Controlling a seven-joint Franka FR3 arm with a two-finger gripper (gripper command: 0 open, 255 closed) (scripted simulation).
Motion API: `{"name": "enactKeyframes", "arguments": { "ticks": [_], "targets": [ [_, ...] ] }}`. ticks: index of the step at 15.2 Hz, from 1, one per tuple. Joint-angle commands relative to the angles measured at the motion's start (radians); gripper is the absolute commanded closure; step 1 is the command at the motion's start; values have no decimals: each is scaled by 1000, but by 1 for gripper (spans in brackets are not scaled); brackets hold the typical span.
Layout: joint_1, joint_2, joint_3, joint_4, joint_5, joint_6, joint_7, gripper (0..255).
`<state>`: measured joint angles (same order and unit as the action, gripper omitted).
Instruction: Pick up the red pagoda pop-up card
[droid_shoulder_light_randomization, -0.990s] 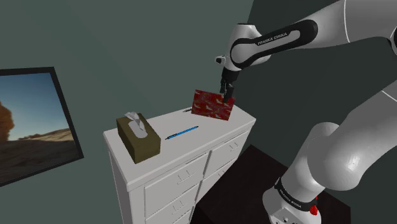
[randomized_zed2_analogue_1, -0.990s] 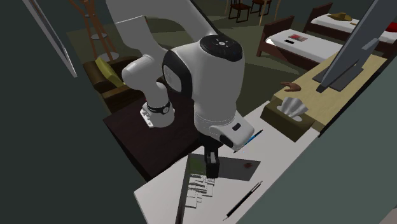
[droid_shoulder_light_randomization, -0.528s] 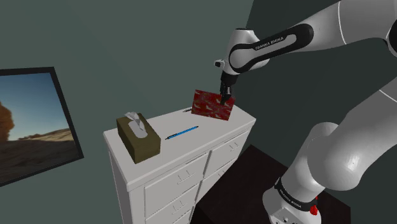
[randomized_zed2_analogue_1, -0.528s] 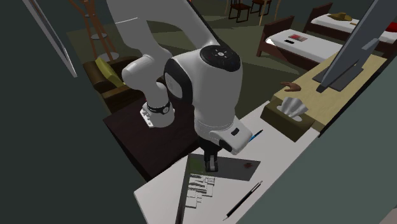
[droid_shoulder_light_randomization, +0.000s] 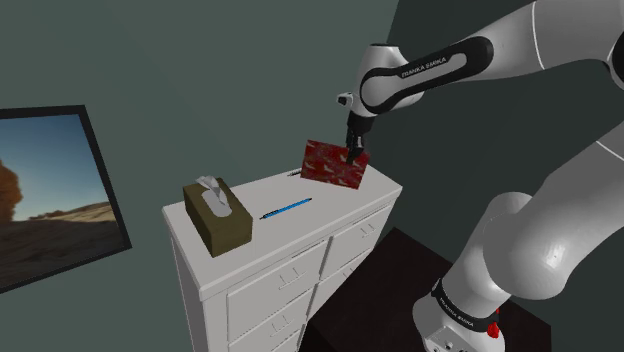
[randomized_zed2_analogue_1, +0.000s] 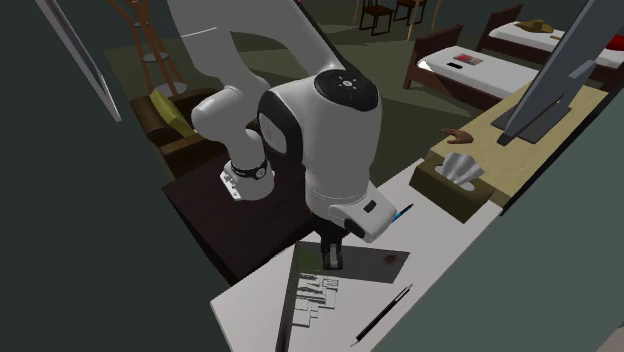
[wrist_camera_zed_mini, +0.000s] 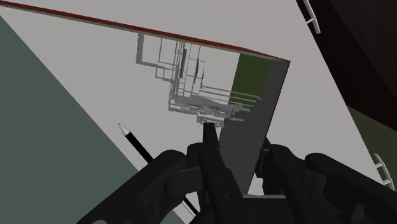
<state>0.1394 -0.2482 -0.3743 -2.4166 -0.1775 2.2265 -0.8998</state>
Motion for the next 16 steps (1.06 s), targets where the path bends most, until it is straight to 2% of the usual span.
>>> {"name": "enactKeyframes", "arguments": {
  "ticks": [1,14,16],
  "targets": [
    [0,-10,3,12,-1,-22,1,255],
    [2,-77,25,132,-2,-207,2,255],
    [2,-77,25,134,-2,-210,2,255]
  ]
}}
